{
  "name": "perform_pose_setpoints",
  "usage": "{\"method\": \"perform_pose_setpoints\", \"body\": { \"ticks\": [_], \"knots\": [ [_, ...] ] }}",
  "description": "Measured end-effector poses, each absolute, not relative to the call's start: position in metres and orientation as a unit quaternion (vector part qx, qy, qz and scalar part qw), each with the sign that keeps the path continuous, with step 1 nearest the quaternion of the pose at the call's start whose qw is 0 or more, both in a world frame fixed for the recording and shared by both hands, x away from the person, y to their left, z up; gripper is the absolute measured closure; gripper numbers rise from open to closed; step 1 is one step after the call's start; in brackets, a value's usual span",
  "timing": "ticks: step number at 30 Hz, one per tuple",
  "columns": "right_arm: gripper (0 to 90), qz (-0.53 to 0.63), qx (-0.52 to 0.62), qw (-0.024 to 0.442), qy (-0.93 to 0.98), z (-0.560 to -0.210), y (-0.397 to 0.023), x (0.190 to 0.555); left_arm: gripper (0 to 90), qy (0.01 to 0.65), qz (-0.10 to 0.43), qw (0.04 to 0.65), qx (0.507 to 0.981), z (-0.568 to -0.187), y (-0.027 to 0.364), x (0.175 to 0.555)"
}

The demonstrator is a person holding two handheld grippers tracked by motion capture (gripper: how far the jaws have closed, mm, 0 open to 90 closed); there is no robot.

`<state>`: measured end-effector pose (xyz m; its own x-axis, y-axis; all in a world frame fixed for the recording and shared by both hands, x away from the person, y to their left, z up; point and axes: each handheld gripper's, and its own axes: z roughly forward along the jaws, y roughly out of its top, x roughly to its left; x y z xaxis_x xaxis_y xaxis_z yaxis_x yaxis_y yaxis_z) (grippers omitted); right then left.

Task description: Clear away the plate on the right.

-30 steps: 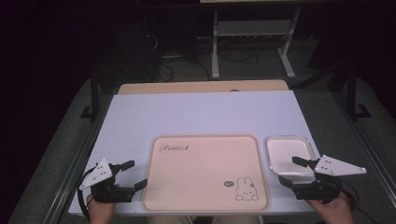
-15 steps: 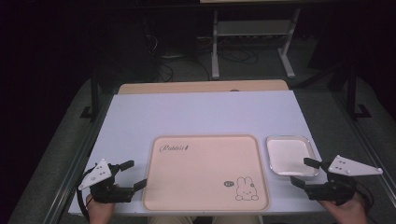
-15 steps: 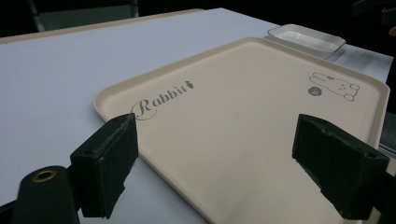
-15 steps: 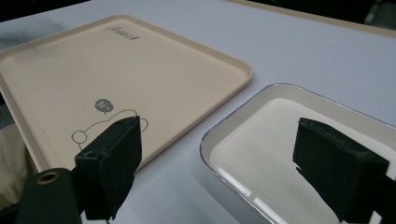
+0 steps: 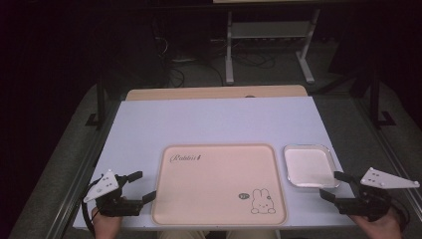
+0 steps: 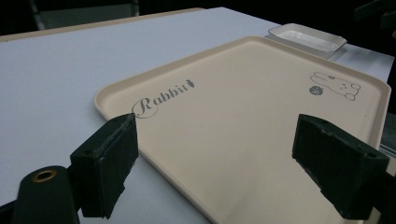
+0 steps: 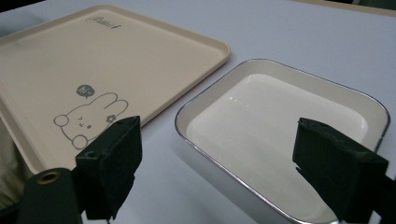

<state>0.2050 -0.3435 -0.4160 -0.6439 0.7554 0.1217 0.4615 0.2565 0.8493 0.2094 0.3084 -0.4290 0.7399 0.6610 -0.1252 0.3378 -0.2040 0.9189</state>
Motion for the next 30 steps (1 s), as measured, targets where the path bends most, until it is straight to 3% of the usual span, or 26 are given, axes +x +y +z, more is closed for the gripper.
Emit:
{"method": "perform_pose_setpoints", "body": {
  "ticks": [24, 30],
  "knots": [
    [20.7, 0.455, 0.449, 0.143, 0.756, -0.408, -0.394, 0.219, 14.0, 0.33, 0.149, 0.539, 0.76, -0.429, 0.309, 0.209],
    [25.7, 0.453, 0.463, 0.13, 0.751, -0.408, -0.406, 0.226, 14.0, 0.33, 0.149, 0.539, 0.761, -0.429, 0.309, 0.209]
  ]
}}
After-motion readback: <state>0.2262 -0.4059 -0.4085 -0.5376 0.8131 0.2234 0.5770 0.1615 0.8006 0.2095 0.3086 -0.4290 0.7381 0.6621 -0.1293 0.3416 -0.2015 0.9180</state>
